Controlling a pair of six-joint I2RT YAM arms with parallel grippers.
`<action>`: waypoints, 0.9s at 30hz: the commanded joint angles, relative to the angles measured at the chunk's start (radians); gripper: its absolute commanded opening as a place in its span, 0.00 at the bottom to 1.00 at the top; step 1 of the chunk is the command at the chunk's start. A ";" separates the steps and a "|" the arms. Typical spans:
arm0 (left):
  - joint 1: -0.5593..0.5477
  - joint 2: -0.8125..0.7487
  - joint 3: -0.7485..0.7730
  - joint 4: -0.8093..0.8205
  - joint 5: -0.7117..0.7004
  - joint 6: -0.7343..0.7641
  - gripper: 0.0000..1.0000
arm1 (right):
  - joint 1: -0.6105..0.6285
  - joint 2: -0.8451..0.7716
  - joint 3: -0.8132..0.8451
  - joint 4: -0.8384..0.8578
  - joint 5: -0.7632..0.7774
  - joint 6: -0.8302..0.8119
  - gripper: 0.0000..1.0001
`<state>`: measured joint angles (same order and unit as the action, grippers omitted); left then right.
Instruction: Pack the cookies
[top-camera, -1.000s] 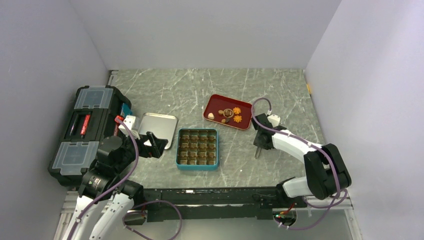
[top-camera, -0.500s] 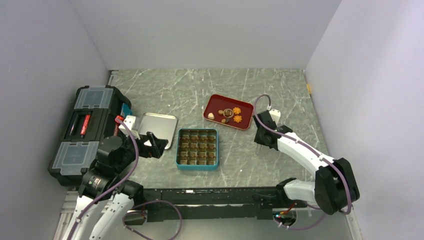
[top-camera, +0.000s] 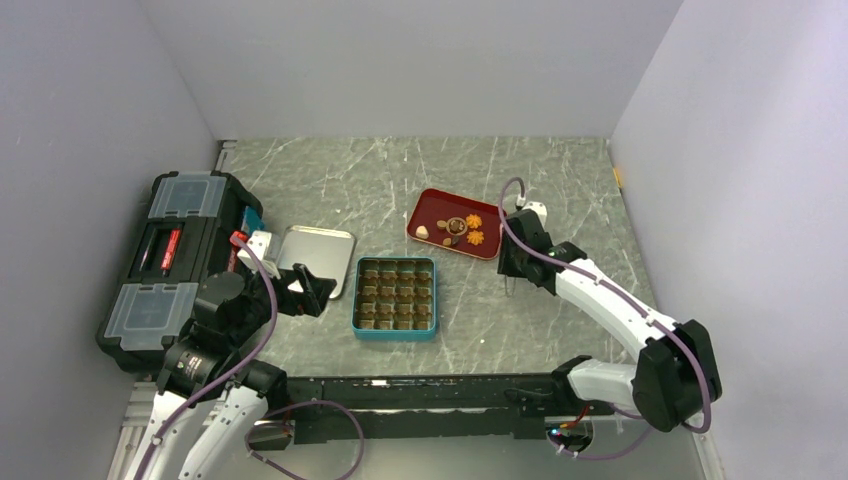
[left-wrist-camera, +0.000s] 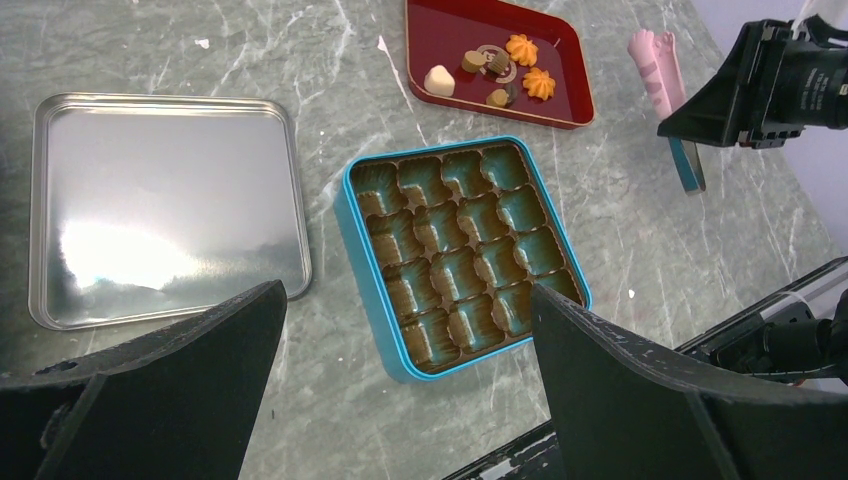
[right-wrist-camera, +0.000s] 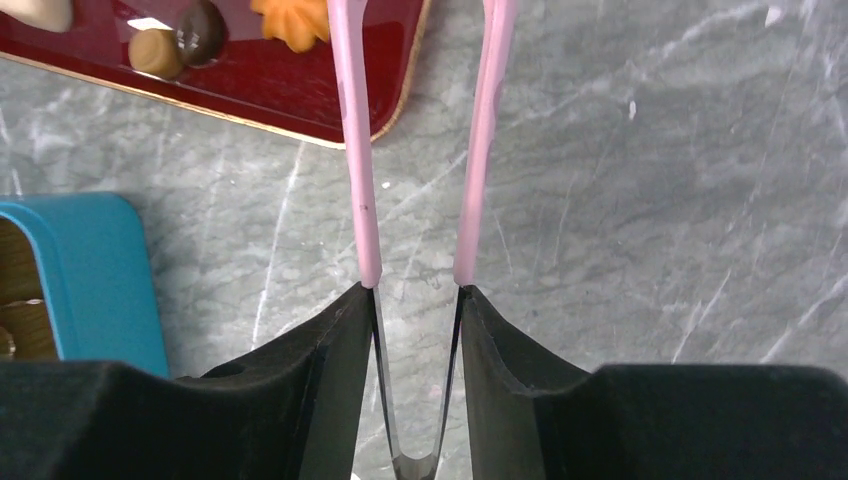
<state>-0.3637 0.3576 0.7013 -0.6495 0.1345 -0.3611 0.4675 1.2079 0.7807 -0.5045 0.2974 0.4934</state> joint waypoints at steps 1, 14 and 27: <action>-0.001 -0.002 0.021 0.020 0.008 -0.002 0.99 | 0.007 0.010 0.081 0.004 -0.026 -0.053 0.41; -0.001 0.000 0.021 0.020 0.010 -0.003 0.99 | 0.055 0.181 0.240 -0.050 -0.075 -0.076 0.42; 0.000 0.003 0.020 0.020 0.012 -0.001 0.99 | 0.091 0.400 0.390 -0.076 -0.154 -0.110 0.42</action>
<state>-0.3637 0.3576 0.7013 -0.6495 0.1349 -0.3611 0.5472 1.5715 1.1114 -0.5701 0.1776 0.4068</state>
